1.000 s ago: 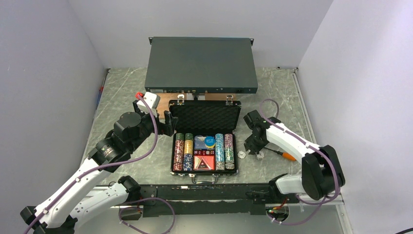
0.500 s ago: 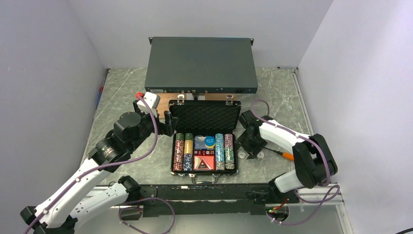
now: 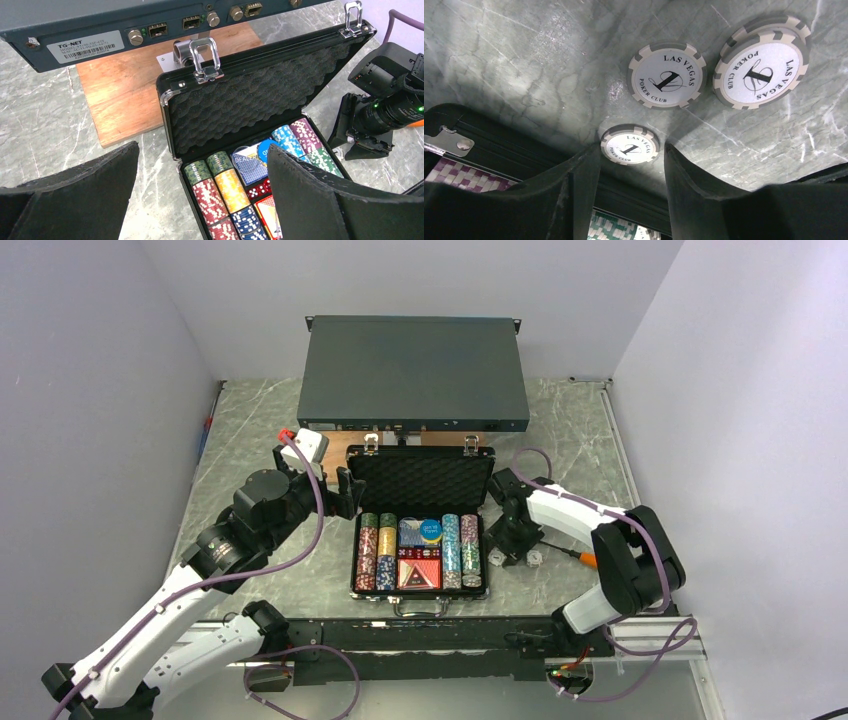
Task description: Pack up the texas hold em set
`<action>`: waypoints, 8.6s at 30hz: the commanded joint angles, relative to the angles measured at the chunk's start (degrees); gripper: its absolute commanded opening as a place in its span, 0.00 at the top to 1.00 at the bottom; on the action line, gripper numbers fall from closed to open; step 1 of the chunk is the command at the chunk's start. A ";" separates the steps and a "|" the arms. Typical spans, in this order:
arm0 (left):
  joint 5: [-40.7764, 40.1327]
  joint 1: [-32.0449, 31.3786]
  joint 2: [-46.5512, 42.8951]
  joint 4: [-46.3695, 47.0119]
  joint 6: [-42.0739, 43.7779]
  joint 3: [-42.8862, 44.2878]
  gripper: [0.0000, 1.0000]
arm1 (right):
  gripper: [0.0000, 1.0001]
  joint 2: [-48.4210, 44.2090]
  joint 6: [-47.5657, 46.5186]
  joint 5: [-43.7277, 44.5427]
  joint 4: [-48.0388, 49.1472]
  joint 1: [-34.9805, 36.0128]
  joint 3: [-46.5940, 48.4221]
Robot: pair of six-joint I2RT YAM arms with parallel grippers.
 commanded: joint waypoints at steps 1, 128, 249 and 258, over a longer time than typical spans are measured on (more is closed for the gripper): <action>0.81 0.34 -0.45 1.75 0.33 0.65 0.01 | 0.50 0.88 3.46 1.97 -0.62 0.55 0.60; 1.56 0.41 0.50 1.75 0.19 0.70 0.01 | 0.39 1.73 -15.56 5.82 8.06 -9.54 -0.37; 2.27 0.41 0.86 1.78 -0.01 0.54 0.01 | 0.76 -15.35 -16.31 9.25 -3.44 -16.44 -4.75; 2.37 0.48 0.94 1.84 0.04 0.52 0.01 | 0.73 -14.99 -16.45 9.12 -2.90 -16.72 -5.74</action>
